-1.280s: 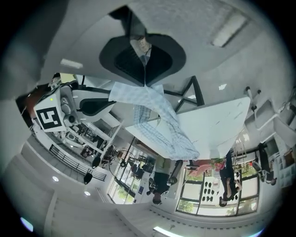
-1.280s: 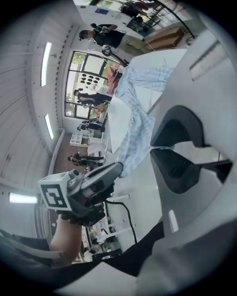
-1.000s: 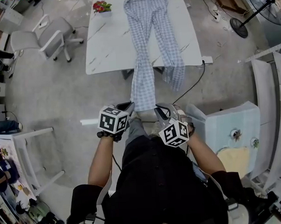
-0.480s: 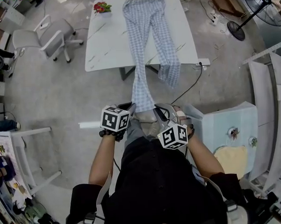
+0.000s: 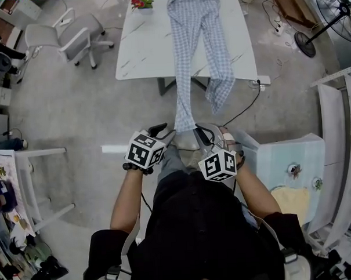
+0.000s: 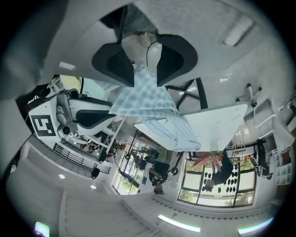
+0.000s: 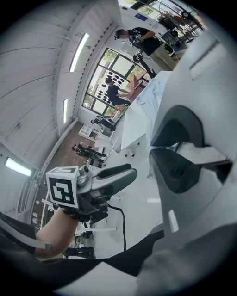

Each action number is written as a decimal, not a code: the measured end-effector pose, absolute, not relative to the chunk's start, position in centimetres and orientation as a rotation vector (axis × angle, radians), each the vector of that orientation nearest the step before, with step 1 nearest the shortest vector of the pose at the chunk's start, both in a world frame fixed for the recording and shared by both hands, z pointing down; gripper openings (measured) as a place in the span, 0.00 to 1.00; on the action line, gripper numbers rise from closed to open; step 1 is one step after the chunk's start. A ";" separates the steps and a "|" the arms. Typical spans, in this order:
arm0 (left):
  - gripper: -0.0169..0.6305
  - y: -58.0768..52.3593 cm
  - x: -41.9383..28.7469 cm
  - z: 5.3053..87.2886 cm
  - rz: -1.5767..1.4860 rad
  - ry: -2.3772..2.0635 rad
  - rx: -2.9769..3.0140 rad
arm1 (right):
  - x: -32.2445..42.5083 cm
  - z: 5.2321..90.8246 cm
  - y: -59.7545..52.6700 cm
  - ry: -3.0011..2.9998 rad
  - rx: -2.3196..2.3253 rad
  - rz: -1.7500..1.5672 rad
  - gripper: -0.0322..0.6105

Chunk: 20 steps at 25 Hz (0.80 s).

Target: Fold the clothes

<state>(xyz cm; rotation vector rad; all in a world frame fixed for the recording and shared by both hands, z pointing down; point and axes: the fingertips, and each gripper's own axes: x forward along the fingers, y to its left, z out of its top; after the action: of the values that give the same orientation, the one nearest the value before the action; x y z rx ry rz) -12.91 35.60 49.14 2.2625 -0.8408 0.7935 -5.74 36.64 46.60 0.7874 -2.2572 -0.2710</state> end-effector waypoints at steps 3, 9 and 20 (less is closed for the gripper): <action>0.27 35.5 -13.1 49.1 0.804 -0.838 2.256 | -6.4 46.7 36.9 -2.255 0.767 -0.289 0.08; 0.26 36.0 -13.9 50.2 0.860 -0.811 2.241 | -6.7 47.8 37.7 -2.224 0.720 -0.301 0.09; 0.25 35.4 -13.7 50.8 0.857 -0.789 2.238 | -6.3 50.1 39.9 -2.223 0.642 -0.198 0.26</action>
<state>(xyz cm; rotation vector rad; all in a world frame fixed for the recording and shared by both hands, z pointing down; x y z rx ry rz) -13.72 35.44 50.78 2.2381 -0.7890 0.8567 -6.33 39.88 50.10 0.6423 -2.2233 -0.1981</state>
